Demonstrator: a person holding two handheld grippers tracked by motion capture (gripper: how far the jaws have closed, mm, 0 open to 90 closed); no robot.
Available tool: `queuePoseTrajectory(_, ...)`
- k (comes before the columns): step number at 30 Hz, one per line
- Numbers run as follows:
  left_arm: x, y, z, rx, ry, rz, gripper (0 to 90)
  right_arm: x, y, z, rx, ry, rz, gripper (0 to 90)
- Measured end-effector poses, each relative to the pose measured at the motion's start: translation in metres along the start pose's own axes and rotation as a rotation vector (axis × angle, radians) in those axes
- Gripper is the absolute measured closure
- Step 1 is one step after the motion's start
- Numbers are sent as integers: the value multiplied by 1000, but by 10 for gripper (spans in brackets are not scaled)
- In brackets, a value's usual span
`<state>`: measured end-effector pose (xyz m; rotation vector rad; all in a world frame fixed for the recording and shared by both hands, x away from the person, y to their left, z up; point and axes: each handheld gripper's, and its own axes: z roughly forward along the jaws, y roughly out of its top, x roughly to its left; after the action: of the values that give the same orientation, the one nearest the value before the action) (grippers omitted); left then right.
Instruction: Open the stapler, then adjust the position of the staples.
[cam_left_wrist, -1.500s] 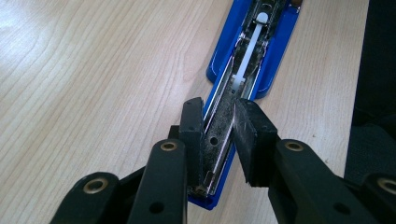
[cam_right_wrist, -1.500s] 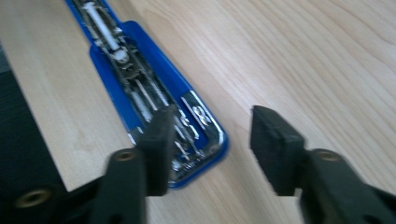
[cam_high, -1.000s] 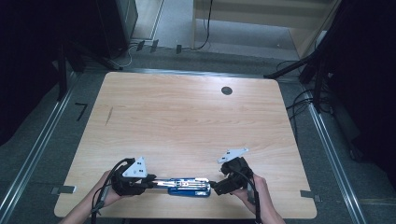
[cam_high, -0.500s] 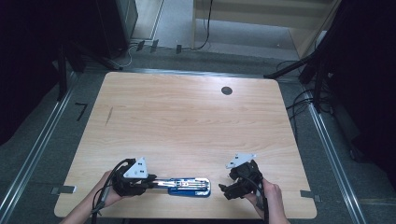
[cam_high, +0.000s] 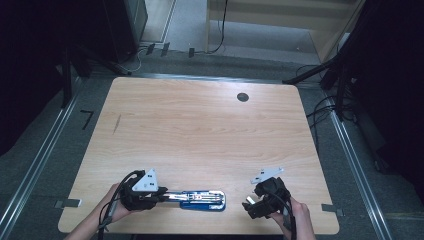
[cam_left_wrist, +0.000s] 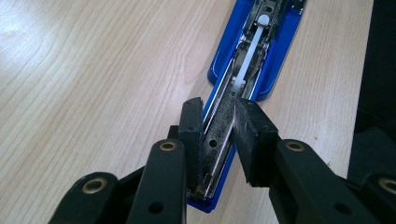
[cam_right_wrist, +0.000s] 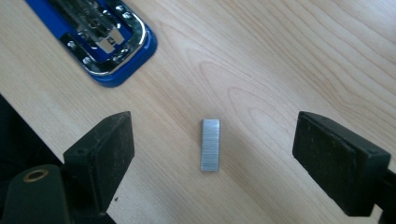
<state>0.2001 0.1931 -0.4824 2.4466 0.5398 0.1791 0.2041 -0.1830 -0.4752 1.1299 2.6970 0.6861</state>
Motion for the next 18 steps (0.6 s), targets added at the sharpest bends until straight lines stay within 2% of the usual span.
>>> queuePoseTrajectory(10,0,1,0,2,1,4,735,-3,0,2,17,-20,18,136)
queuePoseTrajectory(18,-1,3,2,6,-2,12,736,-8,-3,1,22,-10,36,137)
